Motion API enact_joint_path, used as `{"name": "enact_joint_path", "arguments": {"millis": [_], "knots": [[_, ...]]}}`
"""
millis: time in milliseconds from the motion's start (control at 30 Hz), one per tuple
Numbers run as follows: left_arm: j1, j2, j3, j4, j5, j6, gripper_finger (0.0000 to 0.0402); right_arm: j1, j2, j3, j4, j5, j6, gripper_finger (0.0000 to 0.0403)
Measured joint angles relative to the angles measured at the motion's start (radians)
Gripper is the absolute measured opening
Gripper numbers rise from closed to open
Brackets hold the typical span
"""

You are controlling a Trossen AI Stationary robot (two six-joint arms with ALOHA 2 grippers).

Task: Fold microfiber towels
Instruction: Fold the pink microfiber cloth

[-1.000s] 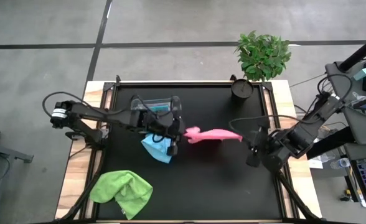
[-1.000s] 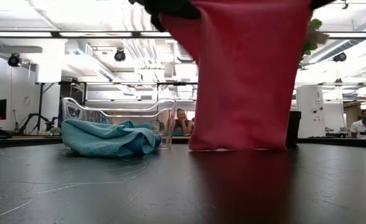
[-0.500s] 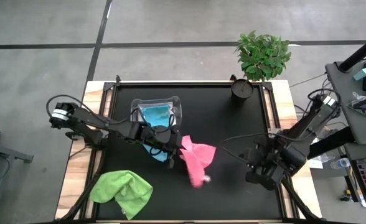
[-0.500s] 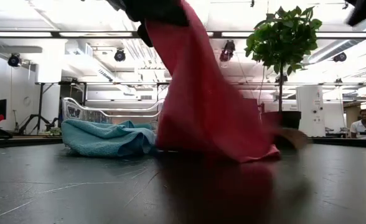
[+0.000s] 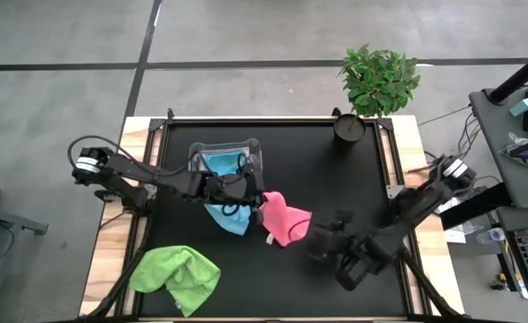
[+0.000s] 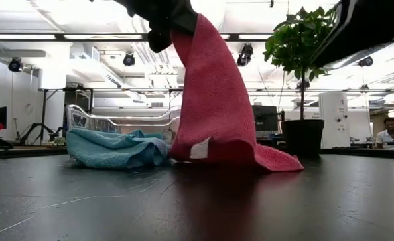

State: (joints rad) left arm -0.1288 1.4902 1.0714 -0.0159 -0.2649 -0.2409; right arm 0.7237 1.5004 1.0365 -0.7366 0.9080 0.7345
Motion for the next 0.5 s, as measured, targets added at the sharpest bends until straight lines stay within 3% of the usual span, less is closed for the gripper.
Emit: {"name": "enact_joint_path", "arguments": {"millis": [133,267,500], "knots": [[0.019,0.001,0.000,0.016,-0.017,-0.017,0.0000,-0.057,0.086,-0.024,0.098,0.081,-0.092,0.0122],[0.030,0.007,0.000,0.063,-0.045,-0.023,0.0000,-0.125,0.139,-0.044,0.208,0.083,-0.131,0.0125],[0.061,0.016,0.001,0.084,-0.049,-0.008,0.0000,-0.179,0.151,-0.046,0.377,-0.073,-0.387,0.0122]]}}
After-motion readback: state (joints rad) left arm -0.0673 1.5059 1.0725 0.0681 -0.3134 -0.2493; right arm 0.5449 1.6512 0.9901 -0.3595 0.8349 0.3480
